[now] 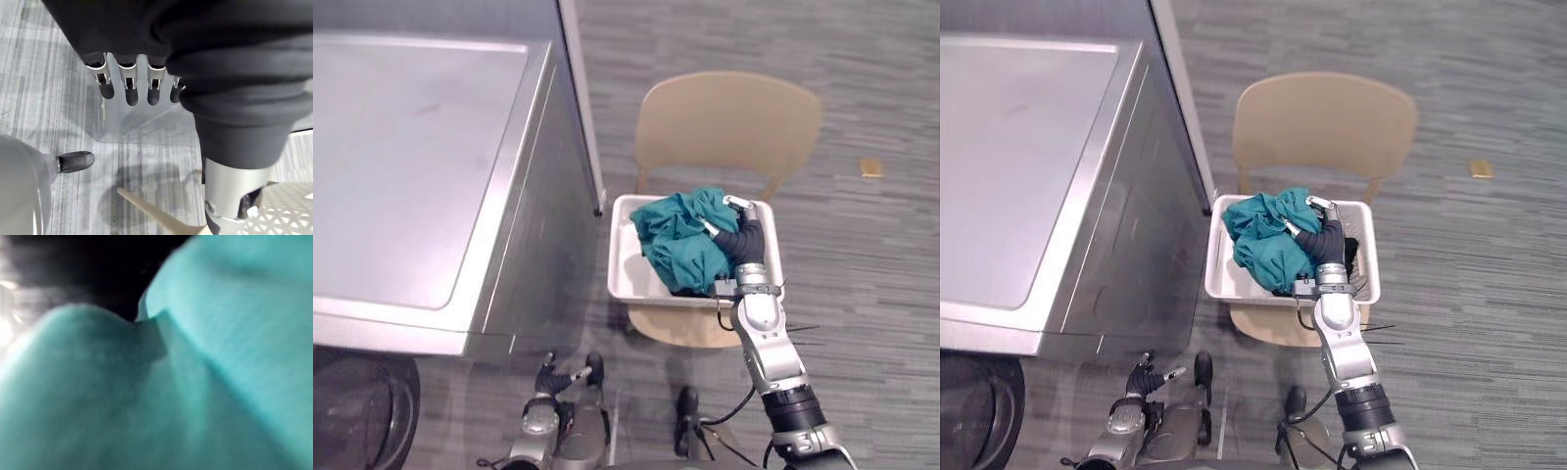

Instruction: Pick up the laundry basket with both hands and put the clothes into the washing machine.

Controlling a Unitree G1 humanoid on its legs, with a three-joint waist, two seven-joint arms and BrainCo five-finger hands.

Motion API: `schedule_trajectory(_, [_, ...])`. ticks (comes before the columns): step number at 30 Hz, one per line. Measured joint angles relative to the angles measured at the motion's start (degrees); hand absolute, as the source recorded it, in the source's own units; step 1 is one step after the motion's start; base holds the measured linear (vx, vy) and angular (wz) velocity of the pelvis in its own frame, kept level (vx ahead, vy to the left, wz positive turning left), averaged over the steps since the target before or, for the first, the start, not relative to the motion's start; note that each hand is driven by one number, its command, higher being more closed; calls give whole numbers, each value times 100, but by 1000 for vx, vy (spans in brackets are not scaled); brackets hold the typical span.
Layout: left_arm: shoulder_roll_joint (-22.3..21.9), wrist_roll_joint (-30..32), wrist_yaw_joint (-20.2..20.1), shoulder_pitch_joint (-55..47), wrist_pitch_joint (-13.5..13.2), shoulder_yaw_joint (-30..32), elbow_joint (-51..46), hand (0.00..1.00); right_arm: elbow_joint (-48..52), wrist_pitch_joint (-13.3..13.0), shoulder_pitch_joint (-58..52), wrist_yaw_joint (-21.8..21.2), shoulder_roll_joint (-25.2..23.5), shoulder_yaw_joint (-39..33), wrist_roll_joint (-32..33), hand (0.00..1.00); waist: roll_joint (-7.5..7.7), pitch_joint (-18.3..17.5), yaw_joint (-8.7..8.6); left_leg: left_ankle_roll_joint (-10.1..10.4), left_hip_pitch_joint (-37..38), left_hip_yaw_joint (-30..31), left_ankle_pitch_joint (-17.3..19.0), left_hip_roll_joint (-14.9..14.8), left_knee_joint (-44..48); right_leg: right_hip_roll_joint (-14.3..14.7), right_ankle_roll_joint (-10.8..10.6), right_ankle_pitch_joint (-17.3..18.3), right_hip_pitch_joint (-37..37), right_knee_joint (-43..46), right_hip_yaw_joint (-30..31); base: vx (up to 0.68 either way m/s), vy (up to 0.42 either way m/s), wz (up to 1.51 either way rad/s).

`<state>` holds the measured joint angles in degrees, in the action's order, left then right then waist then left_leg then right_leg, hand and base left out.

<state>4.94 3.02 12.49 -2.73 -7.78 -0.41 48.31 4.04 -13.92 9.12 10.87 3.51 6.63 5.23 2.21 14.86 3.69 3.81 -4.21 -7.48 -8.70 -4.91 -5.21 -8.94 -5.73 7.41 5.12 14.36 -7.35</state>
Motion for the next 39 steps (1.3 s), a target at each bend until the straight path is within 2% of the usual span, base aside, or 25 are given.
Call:
schedule_trajectory(2, [14, 1, -3, 5, -2, 0, -80, 0, 206, -126, -274, -8, 0, -15, 298, 100, -1, 0, -172, -63, -112, 299, 81, -14, 198, 13, -15, 8, 36, 385, 40, -98, 8, 61])
schedule_trajectory(3, [32, 2, -5, 40, -6, 14, -138, 0, 313, -196, -434, -26, -21, -14, 405, 100, -4, 1, -185, -113, -212, 489, 63, -63, 223, 42, -158, 253, 108, 882, 300, -138, -40, 118])
schedule_trajectory(4, [46, 0, -5, 20, -9, 56, -334, 0, 355, -239, -549, -88, -91, -1, 461, 100, 26, -10, -199, -146, -282, 711, 38, 9, 341, 31, -169, 675, 294, 2215, 648, -93, -82, 125])
schedule_trajectory(6, [80, -4, 14, -138, -26, 90, -857, 0, 348, -249, -545, -110, -147, 141, 466, 100, 121, -72, -115, -185, -565, 990, 6, 173, 682, 43, -281, 808, 187, 3047, 985, -67, -215, 116])
schedule_trajectory(7, [95, -3, 35, -222, -37, 120, -1127, 0, 326, -251, -479, -111, -142, 268, 466, 100, 208, -139, 1, -179, -755, 1060, 5, 235, 874, 85, -218, 907, 114, 2887, 1155, -178, -324, 82])
schedule_trajectory(8, [49, -9, 48, -329, -45, 114, -1446, 0, 275, -251, -354, -112, -133, 441, 434, 100, 121, -223, 133, -167, -1064, 1155, -8, 212, 1064, 208, -83, 1189, 65, 2520, 1202, -258, -300, 35])
schedule_trajectory(9, [-101, -11, 49, -532, -75, 82, -1829, 0, 150, -256, -140, -112, -88, 626, 411, 100, -87, -319, 303, -92, -1397, 1232, -88, 95, 1182, 392, 70, 1444, 39, 2035, 1043, -253, -232, 13])
schedule_trajectory(10, [-159, -12, 53, -662, -123, 48, -2006, 0, 52, -256, -36, -112, -71, 680, 408, 100, -131, -323, 373, -86, -1506, 1270, -141, 46, 1211, 415, 154, 1603, 4, 1811, 981, -286, -212, 9])
schedule_trajectory(11, [-264, -14, 61, -821, -153, -33, -2274, 0, -153, -257, 128, -109, -98, 746, 399, 100, -242, -359, 360, 3, -1704, 1403, -319, -8, 1207, 501, 303, 1810, -32, 1517, 853, -329, -231, 37])
schedule_trajectory(12, [-385, -26, 41, -979, -145, -229, -2624, 0, -344, -261, 237, -103, 25, 755, 361, 100, -536, -339, 330, -143, -1834, 1630, -466, -122, 1066, 777, 443, 1819, 24, 1454, 691, -352, -225, 54])
schedule_trajectory(13, [-436, -28, 26, -1034, -147, -367, -2866, 0, -488, -259, 258, -102, 102, 754, 359, 100, -654, -344, 334, -348, -1821, 1666, -474, -222, 869, 892, 518, 1763, 43, 1445, 571, -351, -214, 88])
schedule_trajectory(14, [-443, -27, 13, -1058, -161, -592, -3127, 0, -693, -215, 251, -97, 209, 732, 350, 100, -706, -332, 303, -813, -1746, 1502, 70, -273, 566, 893, 643, 1637, -3, 1331, 256, -333, -163, 125])
schedule_trajectory(15, [-446, -14, -29, -913, -182, -848, -3360, 0, -841, -170, 300, -115, 326, 670, 308, 100, -585, -267, 243, -752, -1805, 1102, 726, -221, 636, 651, 795, 1436, -2, 1115, -63, -332, -127, 122])
schedule_trajectory(17, [-396, -12, -85, -842, -285, -896, -3599, 0, -978, -125, 438, -120, 293, 670, 311, 100, -474, -235, 171, -585, -1806, 684, 575, -41, 1488, 401, 857, 1186, 16, 928, -278, -302, -113, 93])
schedule_trajectory(19, [-326, -8, -114, -850, -343, -898, -4023, 0, -958, -131, 443, -149, 298, 742, 313, 100, -496, -269, 101, -508, -1495, 417, 641, -19, 2253, 327, 888, 853, 43, 593, -384, -236, -92, 50])
schedule_trajectory(20, [-286, 2, -114, -822, -482, -909, -4218, 0, -958, -131, 442, -258, 315, 830, 313, 100, -542, -299, 99, -341, -1112, 417, 799, -31, 2428, 354, 882, 679, 49, 386, -418, -204, 12, 16])
schedule_trajectory(21, [-249, 20, -113, -743, -566, -953, -4319, 0, -955, -134, 442, -345, 314, 907, 315, 100, -643, -364, 86, -252, -754, 412, 1009, -37, 2275, 378, 882, 555, 43, 229, -454, -216, 45, 39])
schedule_trajectory(22, [-200, 151, -110, -529, -676, -1145, -4426, 0, -948, -137, 445, -450, 305, 1072, 319, 100, -700, -412, 26, -155, -187, 404, 1080, -33, 1518, 453, 784, 384, 18, -1, -571, -147, 50, 40])
schedule_trajectory(24, [-185, 362, -114, -261, -719, -1379, -4443, 0, -945, -137, 454, -596, 299, 1193, 330, 100, -823, -495, 24, 39, 183, 420, 956, -132, 742, 568, 735, 261, 22, -128, -740, -104, 76, 46])
schedule_trajectory(29, [111, 1048, 114, 268, -715, -2104, -4294, 0, -944, -130, 465, -970, 13, 1714, 920, 100, -496, -745, 41, 108, 275, 586, 854, -42, 438, 429, 571, 81, -130, -278, -1011, -67, 107, 31])
schedule_trajectory(33, [320, 1127, 290, 532, -708, -2208, -4060, 0, -947, -110, 482, -1073, 28, 2031, 1391, 100, -496, -930, 39, 35, 311, 638, 754, 85, 375, 355, 443, -92, -284, -518, -1074, -43, 89, 11])
schedule_trajectory(34, [320, 1129, 306, 599, -700, -2230, -3997, 100, -948, -107, 484, -1082, 34, 2080, 1452, 100, -504, -943, 36, 40, 314, 648, 739, 94, 375, 341, 451, -124, -310, -559, -1083, -43, 46, 6])
schedule_trajectory(37, [347, 1139, 456, 871, -615, -2348, -3806, 100, -978, -100, 543, -1080, 64, 2252, 1694, 100, -529, -1015, 34, 62, 308, 662, 668, 94, 353, 368, 449, -255, -362, -713, -1090, -49, 15, 1])
schedule_trajectory(38, [393, 1143, 525, 909, -598, -2415, -3750, 100, -1020, -99, 564, -1080, 109, 2294, 1812, 0, -537, -1070, 35, 56, 307, 672, 659, 79, 346, 398, 484, -316, -385, -789, -1087, -39, -10, -6])
schedule_trajectory(39, [435, 1159, 546, 910, -579, -2434, -3719, 100, -1037, -99, 578, -1080, 207, 2400, 1922, 0, -544, -1124, 34, 56, 307, 670, 658, 59, 343, 428, 494, -356, -398, -845, -1068, -32, -12, -8])
